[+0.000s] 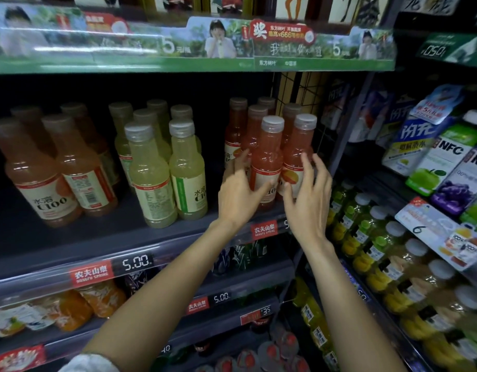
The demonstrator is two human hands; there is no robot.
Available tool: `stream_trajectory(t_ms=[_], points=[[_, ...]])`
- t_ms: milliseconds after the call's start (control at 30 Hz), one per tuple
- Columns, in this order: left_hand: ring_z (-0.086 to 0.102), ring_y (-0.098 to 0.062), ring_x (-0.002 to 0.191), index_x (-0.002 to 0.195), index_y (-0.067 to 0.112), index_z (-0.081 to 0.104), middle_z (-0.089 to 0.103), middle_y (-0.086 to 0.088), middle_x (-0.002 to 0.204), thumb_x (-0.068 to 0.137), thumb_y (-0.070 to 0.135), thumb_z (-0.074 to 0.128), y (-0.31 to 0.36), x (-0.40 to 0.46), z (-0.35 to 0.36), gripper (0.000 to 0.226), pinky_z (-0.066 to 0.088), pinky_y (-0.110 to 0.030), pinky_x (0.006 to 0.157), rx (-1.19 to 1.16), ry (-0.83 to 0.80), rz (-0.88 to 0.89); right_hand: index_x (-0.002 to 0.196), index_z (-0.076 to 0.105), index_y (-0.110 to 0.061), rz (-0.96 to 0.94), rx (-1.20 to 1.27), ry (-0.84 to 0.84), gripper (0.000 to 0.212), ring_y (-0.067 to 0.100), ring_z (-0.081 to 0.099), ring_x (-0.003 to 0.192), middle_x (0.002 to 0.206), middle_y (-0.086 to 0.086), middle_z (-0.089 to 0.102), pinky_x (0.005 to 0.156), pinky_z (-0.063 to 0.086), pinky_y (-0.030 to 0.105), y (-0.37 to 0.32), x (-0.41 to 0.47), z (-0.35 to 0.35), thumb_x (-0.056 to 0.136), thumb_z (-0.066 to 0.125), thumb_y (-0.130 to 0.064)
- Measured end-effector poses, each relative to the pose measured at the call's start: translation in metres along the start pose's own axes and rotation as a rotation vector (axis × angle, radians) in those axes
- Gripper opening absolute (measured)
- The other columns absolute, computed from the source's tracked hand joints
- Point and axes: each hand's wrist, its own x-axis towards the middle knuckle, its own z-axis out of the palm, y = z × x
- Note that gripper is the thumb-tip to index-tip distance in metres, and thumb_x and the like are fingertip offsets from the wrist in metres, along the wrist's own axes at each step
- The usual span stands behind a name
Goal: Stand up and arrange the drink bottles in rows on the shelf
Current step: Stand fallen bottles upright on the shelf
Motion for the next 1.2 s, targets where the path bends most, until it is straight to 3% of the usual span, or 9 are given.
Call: stream_trajectory(t_ms=[200, 367, 534, 634, 768, 935, 1035, 1135, 1202], points=[[0.063, 0.002, 0.088, 0.111, 0.02, 0.065, 0.068, 0.012, 0.097, 0.094, 0.023, 0.061, -0.004, -0.047, -0.095, 0.018, 0.048, -0.012, 0.075, -0.141, -0.147, 0.109, 0.111, 0.062, -0.007, -0.244, 0.177, 0.012, 0.022, 0.025, 0.053, 0.11, 0.12, 0.009, 0.058, 0.094, 0.044, 0.036, -0.058, -0.029, -0.002, 0.091, 0.053, -0.008], [0.063, 0.005, 0.085, 0.106, 0.021, 0.068, 0.069, 0.016, 0.091, 0.094, 0.036, 0.055, -0.059, -0.076, -0.199, 0.024, 0.054, -0.028, 0.076, 0.17, -0.16, 0.241, 0.105, 0.066, -0.008, -0.423, 0.277, -0.14, 0.02, 0.019, 0.062, 0.089, 0.097, 0.003, 0.069, 0.075, 0.049, 0.03, -0.135, -0.048, 0.021, 0.091, 0.052, -0.009], [0.065, -0.005, 0.09, 0.108, 0.018, 0.067, 0.068, 0.01, 0.099, 0.094, 0.022, 0.056, -0.136, -0.115, -0.301, 0.018, 0.054, -0.031, 0.081, 0.307, 0.219, 0.171, 0.107, 0.065, -0.011, -0.516, 0.441, -0.3, 0.021, 0.014, 0.062, 0.091, 0.1, 0.0, 0.069, 0.078, 0.044, 0.02, -0.229, -0.076, 0.064, 0.088, 0.056, -0.01], [0.058, 0.005, 0.095, 0.11, 0.02, 0.06, 0.061, 0.018, 0.105, 0.094, 0.01, 0.053, -0.182, -0.144, -0.361, 0.021, 0.048, -0.023, 0.084, 0.295, 0.589, 0.05, 0.111, 0.063, -0.015, -0.503, 0.524, -0.42, 0.025, 0.016, 0.059, 0.096, 0.105, -0.001, 0.067, 0.08, 0.046, 0.025, -0.285, -0.095, 0.093, 0.086, 0.058, -0.015], [0.055, -0.014, 0.102, 0.12, 0.016, 0.055, 0.057, 0.013, 0.112, 0.09, 0.014, 0.055, -0.225, -0.173, -0.427, 0.03, 0.044, -0.034, 0.092, 0.254, 0.873, -0.142, 0.119, 0.058, -0.019, -0.373, 0.651, -0.653, 0.031, 0.017, 0.058, 0.102, 0.111, 0.0, 0.064, 0.083, 0.05, 0.036, -0.356, -0.112, 0.126, 0.088, 0.062, -0.021], [0.039, -0.026, 0.124, 0.135, 0.005, 0.041, 0.046, -0.016, 0.131, 0.081, 0.031, 0.062, -0.254, -0.184, -0.476, 0.064, 0.034, -0.042, 0.105, 0.393, 0.752, -0.333, 0.133, 0.046, -0.019, -0.286, 0.847, -0.844, 0.051, 0.014, 0.052, 0.116, 0.129, 0.001, 0.054, 0.094, 0.045, 0.033, -0.446, -0.123, 0.162, 0.087, 0.066, -0.026], [0.036, -0.026, 0.131, 0.143, 0.01, 0.031, 0.037, -0.015, 0.138, 0.077, 0.051, 0.059, -0.263, -0.184, -0.499, 0.083, 0.031, -0.038, 0.109, 0.311, 0.698, -0.369, 0.14, 0.036, -0.021, -0.258, 0.973, -0.905, 0.064, 0.008, 0.044, 0.124, 0.141, 0.0, 0.045, 0.098, 0.036, 0.018, -0.495, -0.129, 0.177, 0.086, 0.069, -0.023], [0.032, -0.019, 0.136, 0.146, 0.027, 0.023, 0.029, -0.005, 0.144, 0.077, 0.06, 0.062, -0.263, -0.181, -0.512, 0.085, 0.032, -0.042, 0.112, 0.262, 0.634, -0.305, 0.141, 0.031, -0.019, -0.23, 1.122, -0.946, 0.068, 0.013, 0.044, 0.127, 0.141, 0.004, 0.043, 0.102, 0.039, 0.027, -0.527, -0.134, 0.193, 0.084, 0.067, -0.011], [0.027, -0.015, 0.138, 0.146, 0.031, 0.021, 0.025, -0.003, 0.146, 0.075, 0.063, 0.065, -0.261, -0.177, -0.516, 0.089, 0.031, -0.032, 0.112, 0.27, 0.606, -0.263, 0.137, 0.033, -0.019, -0.202, 1.176, -0.968, 0.063, 0.017, 0.05, 0.122, 0.135, 0.005, 0.048, 0.097, 0.045, 0.03, -0.538, -0.138, 0.197, 0.084, 0.06, 0.0]])
